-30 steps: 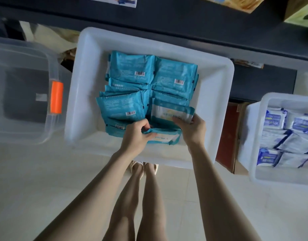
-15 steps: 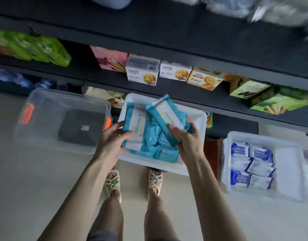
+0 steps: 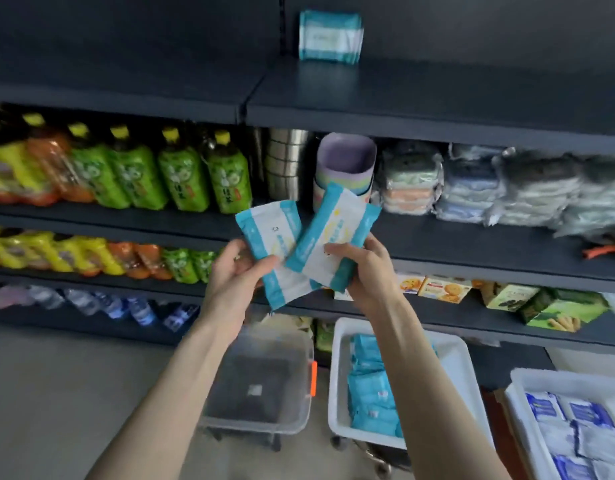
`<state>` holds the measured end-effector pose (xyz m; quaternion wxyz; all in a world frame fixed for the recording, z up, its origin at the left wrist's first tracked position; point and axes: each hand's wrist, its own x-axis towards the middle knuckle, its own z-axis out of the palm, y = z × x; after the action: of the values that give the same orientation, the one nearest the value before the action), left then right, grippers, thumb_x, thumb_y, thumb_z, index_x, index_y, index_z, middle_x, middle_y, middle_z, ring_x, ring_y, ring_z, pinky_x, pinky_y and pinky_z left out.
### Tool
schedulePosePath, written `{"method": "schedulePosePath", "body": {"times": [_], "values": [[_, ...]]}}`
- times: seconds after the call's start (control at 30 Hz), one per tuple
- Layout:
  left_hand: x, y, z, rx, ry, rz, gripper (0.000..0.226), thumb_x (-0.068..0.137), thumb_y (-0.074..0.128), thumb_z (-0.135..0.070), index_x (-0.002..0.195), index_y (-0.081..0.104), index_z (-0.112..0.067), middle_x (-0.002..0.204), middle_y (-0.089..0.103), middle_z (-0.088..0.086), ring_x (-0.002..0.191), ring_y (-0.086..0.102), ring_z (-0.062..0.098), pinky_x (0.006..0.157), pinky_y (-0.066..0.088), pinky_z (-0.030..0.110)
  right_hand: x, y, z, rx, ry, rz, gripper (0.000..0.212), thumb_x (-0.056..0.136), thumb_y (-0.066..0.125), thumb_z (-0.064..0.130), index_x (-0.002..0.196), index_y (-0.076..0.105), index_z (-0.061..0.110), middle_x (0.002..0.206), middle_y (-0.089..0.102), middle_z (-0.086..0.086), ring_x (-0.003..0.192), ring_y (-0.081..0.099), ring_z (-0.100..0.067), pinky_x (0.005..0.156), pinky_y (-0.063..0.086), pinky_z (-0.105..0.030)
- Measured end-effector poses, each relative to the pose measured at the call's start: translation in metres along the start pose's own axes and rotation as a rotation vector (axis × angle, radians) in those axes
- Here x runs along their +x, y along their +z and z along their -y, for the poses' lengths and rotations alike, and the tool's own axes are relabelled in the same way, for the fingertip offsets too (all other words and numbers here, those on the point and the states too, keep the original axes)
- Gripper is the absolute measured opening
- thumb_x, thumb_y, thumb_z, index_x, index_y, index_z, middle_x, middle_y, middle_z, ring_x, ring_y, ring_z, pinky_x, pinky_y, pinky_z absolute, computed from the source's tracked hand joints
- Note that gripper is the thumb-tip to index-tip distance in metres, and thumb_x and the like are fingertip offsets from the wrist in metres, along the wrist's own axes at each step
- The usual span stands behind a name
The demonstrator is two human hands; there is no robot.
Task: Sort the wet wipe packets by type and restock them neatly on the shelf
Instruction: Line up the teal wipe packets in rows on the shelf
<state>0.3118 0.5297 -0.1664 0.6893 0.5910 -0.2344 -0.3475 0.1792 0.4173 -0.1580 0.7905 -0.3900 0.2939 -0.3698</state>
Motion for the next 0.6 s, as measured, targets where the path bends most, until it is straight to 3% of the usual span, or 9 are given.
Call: {"method": "schedulePosePath", "body": {"times": [0.2, 0.27, 0.4, 0.5, 0.6], "values": [[0.030, -0.038, -0.082, -0.174, 0.110, 0.070, 0.024, 0.090, 0.057, -0.003, 0.110, 0.059, -0.017, 0.100, 0.073, 0.000, 0.090, 0.070, 0.016, 0.069, 0.055, 0.027, 0.002, 0.072, 0.044, -0.034, -0.228, -0.019, 0.015, 0.085, 0.059, -0.005, 0.094, 0.065, 0.005, 0.091, 0.073, -0.006, 0.086, 0.069, -0.019, 0.076, 0.054, -0.030], [0.041, -0.041, -0.099, -0.170, 0.134, 0.100, 0.022, 0.093, 0.056, -0.013, 0.112, 0.060, -0.024, 0.103, 0.072, -0.001, 0.096, 0.069, 0.017, 0.074, 0.054, 0.032, 0.005, 0.085, 0.058, -0.096, -0.283, -0.038, 0.015, 0.084, 0.062, -0.004, 0.096, 0.064, 0.005, 0.093, 0.074, -0.007, 0.090, 0.069, -0.021, 0.084, 0.052, -0.037], [0.064, -0.042, -0.124, -0.084, 0.130, 0.100, 0.025, 0.094, 0.057, -0.025, 0.118, 0.059, -0.028, 0.109, 0.071, -0.005, 0.103, 0.066, 0.014, 0.093, 0.050, 0.040, 0.016, 0.107, 0.080, -0.197, -0.378, -0.095, 0.030, 0.079, 0.071, -0.002, 0.107, 0.061, 0.002, 0.100, 0.073, -0.010, 0.091, 0.070, -0.024, 0.078, 0.053, -0.038], [0.085, -0.037, -0.141, -0.024, 0.109, 0.142, 0.025, 0.092, 0.055, -0.006, 0.109, 0.062, -0.023, 0.105, 0.071, 0.000, 0.097, 0.066, 0.017, 0.094, 0.049, 0.042, 0.032, 0.117, 0.092, -0.167, -0.431, -0.133, 0.041, 0.076, 0.073, -0.004, 0.111, 0.053, 0.001, 0.099, 0.070, -0.011, 0.088, 0.071, -0.023, 0.073, 0.058, -0.035], [0.105, -0.034, -0.158, 0.030, 0.143, 0.213, 0.042, 0.084, 0.055, 0.013, 0.116, 0.055, -0.015, 0.108, 0.068, 0.007, 0.100, 0.065, 0.022, 0.091, 0.050, 0.043, 0.053, 0.123, 0.106, -0.133, -0.456, -0.147, 0.032, 0.079, 0.070, -0.004, 0.103, 0.052, 0.009, 0.091, 0.068, -0.008, 0.082, 0.070, -0.020, 0.070, 0.055, -0.035]]}}
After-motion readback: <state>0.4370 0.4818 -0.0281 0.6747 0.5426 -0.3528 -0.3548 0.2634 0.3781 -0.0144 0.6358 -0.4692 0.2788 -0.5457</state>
